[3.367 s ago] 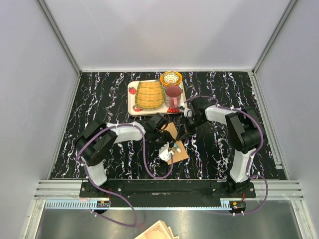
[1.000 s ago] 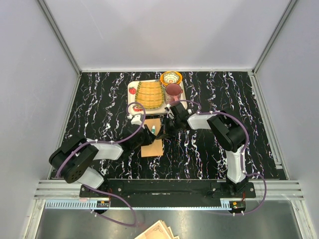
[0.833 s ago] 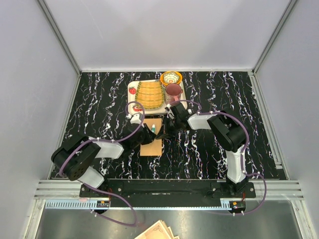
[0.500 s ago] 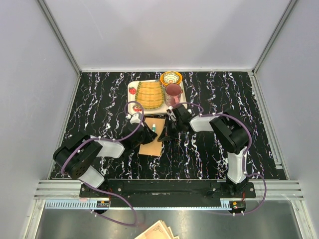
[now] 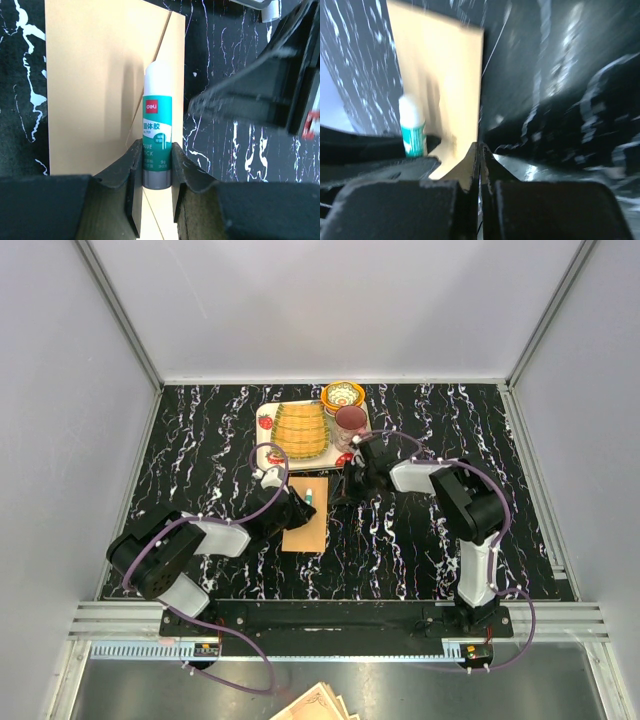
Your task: Place the letter into the envelope and seal it
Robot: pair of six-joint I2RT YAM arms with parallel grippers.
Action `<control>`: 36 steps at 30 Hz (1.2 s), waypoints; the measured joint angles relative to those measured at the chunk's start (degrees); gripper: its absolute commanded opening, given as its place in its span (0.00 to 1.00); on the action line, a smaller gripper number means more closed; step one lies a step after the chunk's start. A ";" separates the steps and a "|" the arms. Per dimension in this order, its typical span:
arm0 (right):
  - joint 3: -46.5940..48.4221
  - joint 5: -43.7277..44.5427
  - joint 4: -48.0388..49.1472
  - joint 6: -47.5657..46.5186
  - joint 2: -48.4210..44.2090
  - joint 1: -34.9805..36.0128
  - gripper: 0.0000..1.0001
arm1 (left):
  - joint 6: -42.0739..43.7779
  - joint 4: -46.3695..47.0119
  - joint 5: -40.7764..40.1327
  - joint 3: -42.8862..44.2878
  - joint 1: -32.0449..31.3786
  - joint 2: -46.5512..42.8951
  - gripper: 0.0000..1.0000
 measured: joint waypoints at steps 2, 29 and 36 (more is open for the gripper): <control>1.64 1.92 -0.50 -1.60 0.59 -2.16 0.00 | 0.02 -0.02 0.00 0.00 0.00 0.00 0.00; 11.02 8.46 -3.19 -17.81 4.55 -0.02 0.00 | 0.44 -0.74 -0.22 0.63 -0.46 0.22 0.00; 15.13 8.48 -4.31 -19.34 7.08 0.02 0.00 | 0.46 -0.87 -0.24 0.72 -0.57 0.22 0.00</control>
